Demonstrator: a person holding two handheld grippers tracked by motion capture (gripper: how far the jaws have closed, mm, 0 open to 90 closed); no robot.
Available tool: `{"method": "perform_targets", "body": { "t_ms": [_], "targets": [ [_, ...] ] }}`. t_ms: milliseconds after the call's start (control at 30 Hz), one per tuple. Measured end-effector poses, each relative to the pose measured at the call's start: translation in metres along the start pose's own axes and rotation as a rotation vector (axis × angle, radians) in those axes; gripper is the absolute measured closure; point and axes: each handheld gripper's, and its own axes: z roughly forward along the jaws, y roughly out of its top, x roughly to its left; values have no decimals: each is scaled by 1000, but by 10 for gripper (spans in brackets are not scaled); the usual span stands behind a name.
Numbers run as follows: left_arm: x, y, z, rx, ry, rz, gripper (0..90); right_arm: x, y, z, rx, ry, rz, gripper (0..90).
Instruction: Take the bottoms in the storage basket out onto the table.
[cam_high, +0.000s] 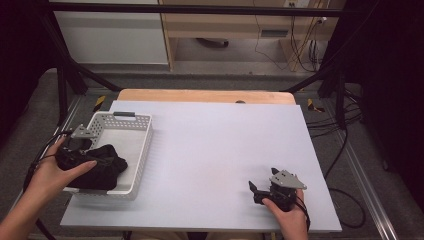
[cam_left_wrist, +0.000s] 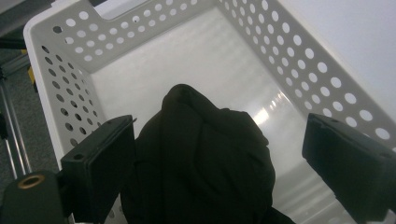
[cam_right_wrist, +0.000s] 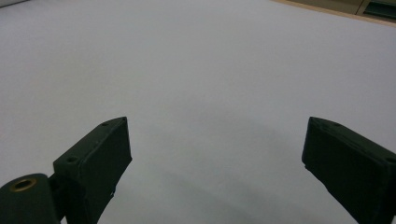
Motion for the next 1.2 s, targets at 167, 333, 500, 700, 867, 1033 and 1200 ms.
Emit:
{"method": "perform_targets", "body": {
  "t_ms": [167, 333, 500, 700, 867, 1033, 1200],
  "targets": [
    [0, -1, 0, -1, 4, 1, 99, 0, 0, -1, -3, 0, 1, 84],
    [-1, -2, -1, 4, -2, 14, 111, 0, 0, -1, -2, 1, -3, 84],
    [2, -4, -2, 18, -3, 4, 119, 0, 0, -1, -3, 2, 0, 84],
    [4, -7, -1, 29, -7, 2, 121, 0, 0, 0, 3, 6, 0, 84],
    [5, -9, 3, 39, -14, -6, 121, 1, 0, 0, 6, 8, 3, 82],
    [6, -11, 9, 54, -16, -9, 118, 1, 0, 0, 7, 12, 1, 79],
    [11, -13, 18, 65, -15, -24, 112, 1, 0, 1, 11, 15, -2, 79]
  ]
}}
